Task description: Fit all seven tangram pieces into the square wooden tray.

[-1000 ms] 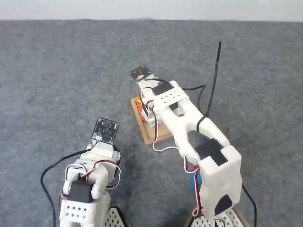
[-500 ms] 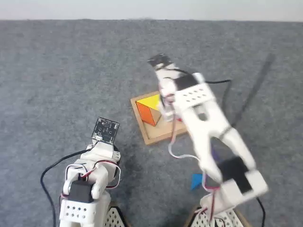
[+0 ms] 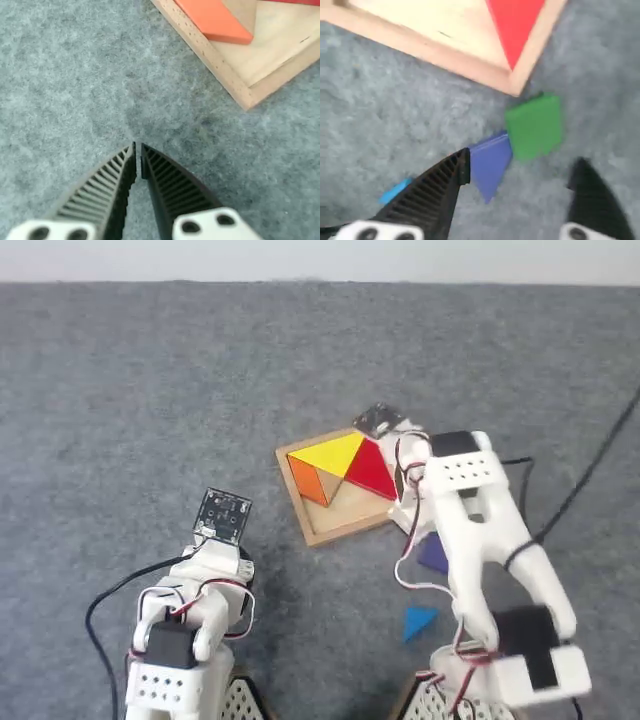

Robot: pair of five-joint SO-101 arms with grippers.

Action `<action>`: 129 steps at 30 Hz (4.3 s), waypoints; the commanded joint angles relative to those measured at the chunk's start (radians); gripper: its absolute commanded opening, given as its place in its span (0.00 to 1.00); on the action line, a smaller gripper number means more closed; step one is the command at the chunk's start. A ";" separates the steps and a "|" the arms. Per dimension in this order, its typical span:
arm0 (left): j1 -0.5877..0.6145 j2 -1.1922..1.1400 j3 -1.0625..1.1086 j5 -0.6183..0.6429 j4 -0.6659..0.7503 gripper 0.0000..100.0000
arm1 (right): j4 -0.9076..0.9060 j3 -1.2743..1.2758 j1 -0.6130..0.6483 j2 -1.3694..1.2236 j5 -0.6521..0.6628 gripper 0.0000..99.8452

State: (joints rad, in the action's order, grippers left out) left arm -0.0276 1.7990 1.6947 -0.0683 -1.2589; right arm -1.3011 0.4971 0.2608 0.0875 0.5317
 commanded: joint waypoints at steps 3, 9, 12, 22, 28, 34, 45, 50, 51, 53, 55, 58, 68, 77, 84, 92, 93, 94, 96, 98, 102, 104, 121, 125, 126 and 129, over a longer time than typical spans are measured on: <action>0.005 0.018 -0.010 -0.003 -0.003 0.02 | 0.081 -0.014 -0.016 -0.122 0.083 0.38; 0.005 0.018 -0.010 -0.003 -0.003 0.02 | 0.087 -0.077 -0.082 -0.236 0.186 0.37; 0.005 0.018 -0.010 -0.003 -0.003 0.02 | 0.085 -0.115 -0.122 -0.283 0.190 0.37; 0.005 0.018 -0.010 -0.003 -0.003 0.02 | 0.082 -0.224 -0.131 -0.367 0.184 0.19; 0.005 0.018 -0.010 -0.003 -0.003 0.02 | 0.077 -0.276 -0.122 -0.397 0.239 0.21; 0.005 0.018 -0.010 -0.003 -0.003 0.02 | 0.076 -0.284 -0.150 -0.387 0.149 0.21; 0.005 0.018 -0.010 -0.003 -0.003 0.02 | -0.079 -0.281 -0.047 -0.008 0.083 0.21; 0.005 0.018 -0.010 -0.003 -0.003 0.02 | -0.073 -0.269 0.058 0.021 0.080 0.21; 0.005 0.018 -0.010 -0.003 -0.003 0.02 | -0.071 -0.267 0.054 0.008 0.089 0.21; 0.005 0.018 -0.010 -0.003 -0.003 0.02 | -0.076 -0.265 0.027 -0.031 0.153 0.21; 0.005 0.018 -0.010 -0.003 -0.003 0.02 | -0.071 -0.265 -0.013 -0.091 0.195 0.21; 0.005 0.018 -0.010 -0.003 -0.003 0.02 | -0.041 -0.279 -0.067 -0.197 0.219 0.21; 0.005 0.018 -0.010 -0.003 -0.003 0.02 | 0.116 -0.282 -0.101 -0.369 0.221 0.29; 0.005 0.018 -0.010 -0.003 -0.003 0.02 | 0.128 -0.282 -0.102 -0.430 0.218 0.22; 0.005 0.018 -0.010 -0.003 -0.003 0.02 | 0.130 -0.284 -0.102 -0.395 0.135 0.11; 0.005 0.018 -0.010 -0.003 -0.003 0.02 | 0.068 -0.282 -0.093 -0.160 0.097 0.12; 0.005 0.018 -0.010 -0.003 -0.003 0.02 | 0.059 -0.282 -0.093 -0.133 0.091 0.12; 0.005 0.018 -0.010 -0.003 -0.003 0.02 | 0.050 -0.282 -0.091 -0.113 0.089 0.12; 0.005 0.018 -0.010 -0.003 -0.003 0.02 | 0.031 -0.281 -0.073 -0.077 0.092 0.11; 0.005 0.018 -0.010 -0.003 -0.003 0.02 | 0.002 -0.281 -0.042 -0.059 0.092 0.11; 0.005 0.018 -0.010 -0.003 -0.003 0.02 | 0.001 -0.284 0.088 -0.053 0.091 0.12; 0.005 0.018 -0.010 -0.003 -0.003 0.02 | 0.015 -0.287 0.163 -0.059 0.091 0.12; 0.005 0.018 -0.010 -0.003 -0.003 0.02 | -0.033 -0.723 0.361 -0.498 0.044 0.11; 0.005 0.018 -0.010 -0.003 -0.003 0.02 | -0.053 -0.744 0.360 -0.533 0.048 0.12; 0.005 0.018 -0.010 -0.003 -0.003 0.02 | -0.053 -0.744 0.360 -0.539 0.048 0.13; 0.005 0.018 -0.010 -0.003 -0.003 0.02 | -0.087 -0.744 0.360 -0.545 0.049 0.20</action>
State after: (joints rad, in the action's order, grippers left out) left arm -0.0261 1.7990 1.6947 -0.0683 -1.2589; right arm -1.3502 -0.1857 0.6153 -0.4757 0.5869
